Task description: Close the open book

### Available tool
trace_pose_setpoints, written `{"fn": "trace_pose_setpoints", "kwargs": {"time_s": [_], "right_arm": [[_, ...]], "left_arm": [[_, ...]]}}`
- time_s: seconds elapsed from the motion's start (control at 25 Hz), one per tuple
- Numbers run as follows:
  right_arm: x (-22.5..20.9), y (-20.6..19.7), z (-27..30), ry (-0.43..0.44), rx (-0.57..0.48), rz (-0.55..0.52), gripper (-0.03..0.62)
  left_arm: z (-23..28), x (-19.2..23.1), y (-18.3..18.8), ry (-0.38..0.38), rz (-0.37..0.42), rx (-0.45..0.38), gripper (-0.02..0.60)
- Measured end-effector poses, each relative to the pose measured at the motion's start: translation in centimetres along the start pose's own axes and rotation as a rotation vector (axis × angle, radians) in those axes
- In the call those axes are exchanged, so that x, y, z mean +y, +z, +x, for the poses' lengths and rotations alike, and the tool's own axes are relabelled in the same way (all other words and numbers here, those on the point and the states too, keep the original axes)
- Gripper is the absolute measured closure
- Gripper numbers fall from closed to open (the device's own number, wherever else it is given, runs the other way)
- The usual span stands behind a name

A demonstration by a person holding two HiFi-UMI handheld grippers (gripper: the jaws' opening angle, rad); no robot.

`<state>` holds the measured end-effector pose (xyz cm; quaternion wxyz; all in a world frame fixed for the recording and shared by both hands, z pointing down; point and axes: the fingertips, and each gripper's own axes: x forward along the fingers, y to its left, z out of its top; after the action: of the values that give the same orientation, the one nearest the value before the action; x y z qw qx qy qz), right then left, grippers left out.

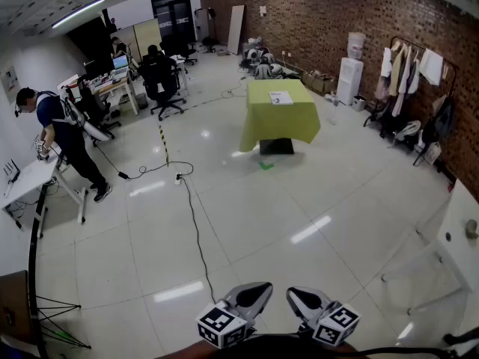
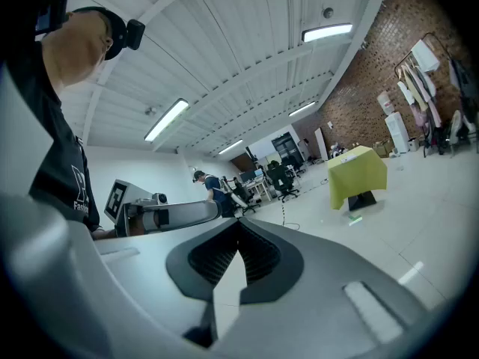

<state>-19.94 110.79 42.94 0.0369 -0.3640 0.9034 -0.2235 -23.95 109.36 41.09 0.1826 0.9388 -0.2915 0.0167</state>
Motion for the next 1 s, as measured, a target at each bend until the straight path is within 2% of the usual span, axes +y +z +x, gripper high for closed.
{"fn": "trace_pose_setpoints", "kwargs": {"time_s": [0.2, 0.56, 0.8, 1.0], "right_arm": [[0.8, -1.5, 1.8, -0.012, 0.009, 0.005, 0.588], [0.5, -1.1, 3.9, -0.061, 0.032, 0.014, 0.588], [-1.9, 0.1, 5.3, -0.059, 0.040, 0.034, 0.588], [-6.2, 3.6, 7.0, -0.043, 0.027, -0.004, 0.588]], "left_arm": [[-1.9, 2.1, -0.3, 0.004, 0.003, -0.009, 0.574], [-2.6, 4.7, -0.4, -0.025, -0.027, 0.007, 0.574], [-0.7, 6.3, 0.6, -0.018, -0.074, -0.009, 0.574], [2.0, 9.1, 2.3, 0.055, -0.080, -0.010, 0.574]]}}
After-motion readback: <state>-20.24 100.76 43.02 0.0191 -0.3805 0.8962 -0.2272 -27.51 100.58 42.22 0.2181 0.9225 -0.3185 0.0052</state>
